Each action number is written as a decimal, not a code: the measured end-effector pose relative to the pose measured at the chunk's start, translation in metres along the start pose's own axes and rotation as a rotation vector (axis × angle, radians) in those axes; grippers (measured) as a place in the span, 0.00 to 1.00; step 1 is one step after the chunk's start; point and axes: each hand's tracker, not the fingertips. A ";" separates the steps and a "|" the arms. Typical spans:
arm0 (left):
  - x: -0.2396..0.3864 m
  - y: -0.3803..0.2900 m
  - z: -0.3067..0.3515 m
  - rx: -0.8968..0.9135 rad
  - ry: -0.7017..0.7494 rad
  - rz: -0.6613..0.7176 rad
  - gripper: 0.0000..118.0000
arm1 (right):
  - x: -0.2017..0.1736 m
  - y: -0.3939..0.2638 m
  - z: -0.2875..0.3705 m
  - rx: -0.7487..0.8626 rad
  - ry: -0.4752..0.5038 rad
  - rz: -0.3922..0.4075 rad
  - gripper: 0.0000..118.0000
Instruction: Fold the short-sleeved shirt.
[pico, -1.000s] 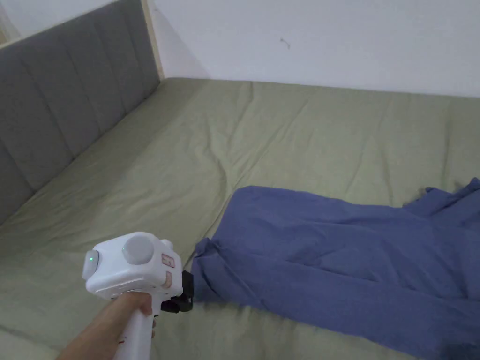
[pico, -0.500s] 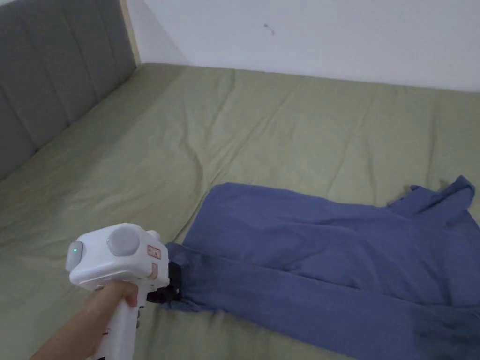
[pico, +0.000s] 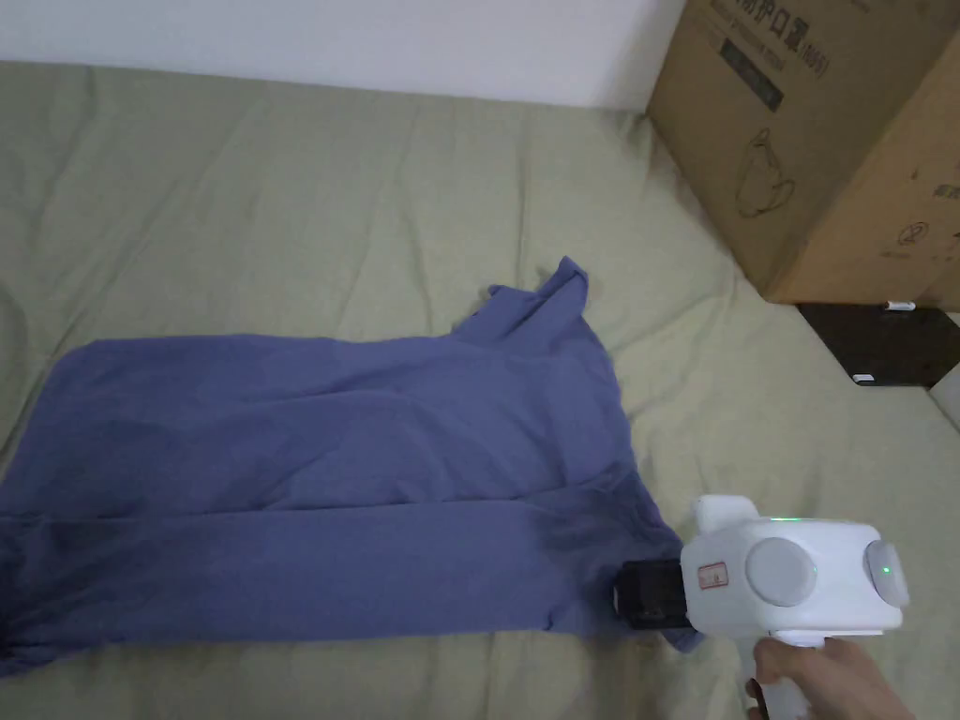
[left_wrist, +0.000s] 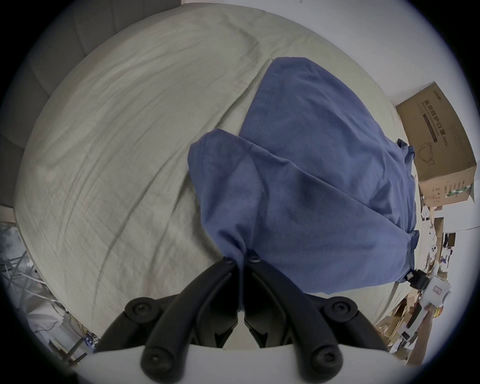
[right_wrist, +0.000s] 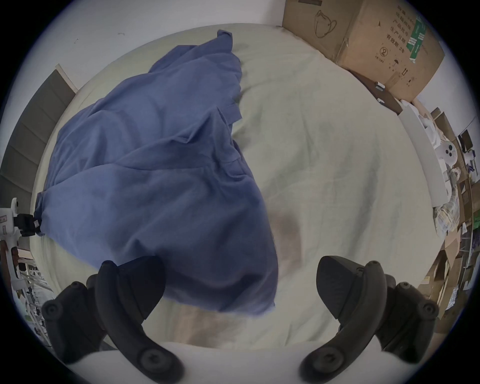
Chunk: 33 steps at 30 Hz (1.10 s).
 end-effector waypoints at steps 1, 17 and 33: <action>0.001 0.001 -0.001 0.004 0.007 -0.010 0.01 | 0.000 0.000 -0.004 0.005 0.009 -0.001 0.98; -0.003 -0.003 0.009 0.024 0.016 -0.060 0.01 | -0.016 -0.002 0.022 0.019 0.114 0.044 0.10; -0.046 -0.080 0.064 -0.014 -0.050 -0.117 0.01 | -0.010 -0.078 0.092 0.020 0.139 0.091 0.10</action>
